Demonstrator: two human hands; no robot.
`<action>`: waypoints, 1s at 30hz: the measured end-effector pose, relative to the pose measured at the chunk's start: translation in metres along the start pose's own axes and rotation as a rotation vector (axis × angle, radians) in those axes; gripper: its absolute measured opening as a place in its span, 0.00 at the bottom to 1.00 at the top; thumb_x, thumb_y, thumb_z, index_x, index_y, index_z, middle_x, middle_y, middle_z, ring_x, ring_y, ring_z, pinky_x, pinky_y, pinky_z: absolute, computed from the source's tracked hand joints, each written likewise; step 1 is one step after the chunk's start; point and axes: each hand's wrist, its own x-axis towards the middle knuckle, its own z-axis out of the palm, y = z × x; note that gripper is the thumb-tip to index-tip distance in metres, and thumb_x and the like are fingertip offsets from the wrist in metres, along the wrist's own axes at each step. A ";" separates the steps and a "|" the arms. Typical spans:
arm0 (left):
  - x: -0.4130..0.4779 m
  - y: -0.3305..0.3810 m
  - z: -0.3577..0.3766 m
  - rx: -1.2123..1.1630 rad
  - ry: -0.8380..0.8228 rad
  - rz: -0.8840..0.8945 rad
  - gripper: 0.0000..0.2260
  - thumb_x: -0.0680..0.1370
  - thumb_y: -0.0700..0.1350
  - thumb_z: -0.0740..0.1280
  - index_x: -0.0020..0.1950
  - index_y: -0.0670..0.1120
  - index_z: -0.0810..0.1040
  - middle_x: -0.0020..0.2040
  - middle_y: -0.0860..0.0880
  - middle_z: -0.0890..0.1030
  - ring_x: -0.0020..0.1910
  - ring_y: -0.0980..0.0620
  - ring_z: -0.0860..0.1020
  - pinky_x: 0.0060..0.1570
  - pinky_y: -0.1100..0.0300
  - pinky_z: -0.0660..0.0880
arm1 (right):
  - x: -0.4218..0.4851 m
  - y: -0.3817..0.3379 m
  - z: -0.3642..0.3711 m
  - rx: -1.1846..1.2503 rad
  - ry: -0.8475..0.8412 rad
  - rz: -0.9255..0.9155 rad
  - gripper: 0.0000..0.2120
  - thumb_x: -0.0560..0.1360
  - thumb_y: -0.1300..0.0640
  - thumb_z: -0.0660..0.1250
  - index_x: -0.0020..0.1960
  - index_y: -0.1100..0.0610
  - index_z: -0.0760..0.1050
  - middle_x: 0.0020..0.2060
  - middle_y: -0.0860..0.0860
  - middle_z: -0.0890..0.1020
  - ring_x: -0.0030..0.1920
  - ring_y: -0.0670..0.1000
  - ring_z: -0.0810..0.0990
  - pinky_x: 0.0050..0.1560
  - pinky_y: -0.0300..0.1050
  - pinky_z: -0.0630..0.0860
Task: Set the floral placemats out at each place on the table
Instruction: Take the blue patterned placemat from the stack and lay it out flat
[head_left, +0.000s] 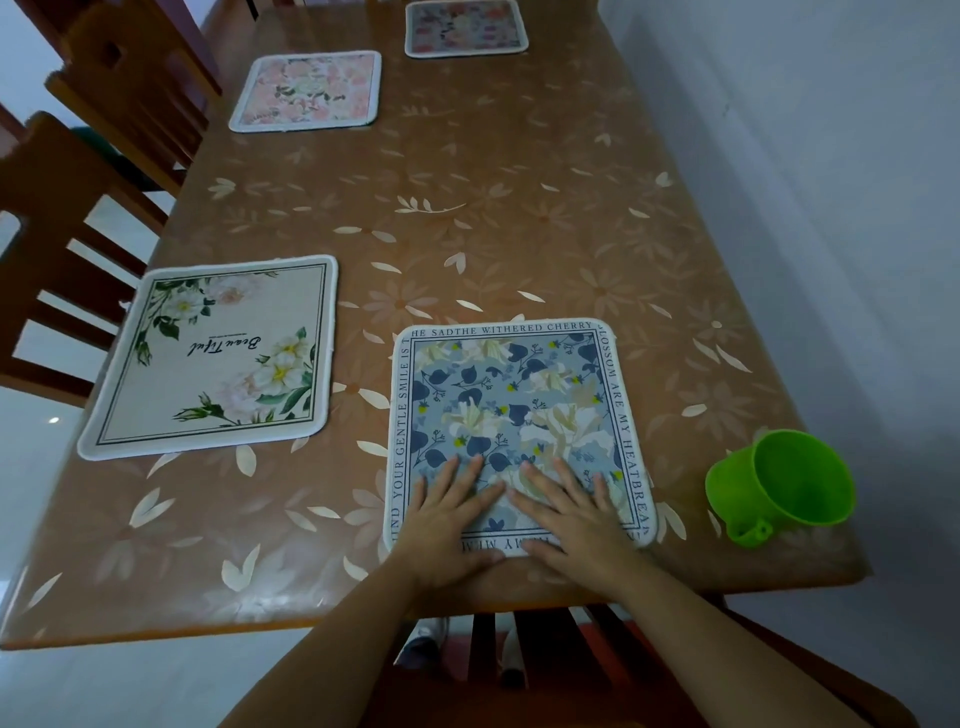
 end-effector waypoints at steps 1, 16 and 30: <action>0.001 -0.003 0.001 0.059 -0.009 0.004 0.38 0.70 0.68 0.58 0.69 0.63 0.37 0.71 0.55 0.32 0.70 0.51 0.29 0.65 0.47 0.30 | 0.005 0.002 0.000 -0.044 0.005 -0.015 0.30 0.74 0.34 0.49 0.68 0.36 0.35 0.72 0.43 0.35 0.70 0.54 0.29 0.65 0.62 0.28; 0.099 -0.042 -0.034 0.093 0.218 -0.128 0.30 0.69 0.73 0.40 0.66 0.67 0.32 0.74 0.57 0.37 0.71 0.52 0.31 0.66 0.40 0.34 | 0.131 0.063 -0.045 -0.173 0.159 -0.102 0.37 0.67 0.25 0.42 0.70 0.38 0.38 0.73 0.41 0.42 0.73 0.52 0.39 0.68 0.66 0.39; 0.146 -0.057 -0.054 0.064 0.355 -0.272 0.28 0.74 0.66 0.44 0.72 0.61 0.44 0.76 0.52 0.43 0.73 0.50 0.39 0.69 0.42 0.41 | 0.170 0.072 -0.052 -0.057 0.348 0.386 0.30 0.74 0.35 0.40 0.72 0.44 0.39 0.74 0.48 0.42 0.74 0.53 0.40 0.68 0.69 0.42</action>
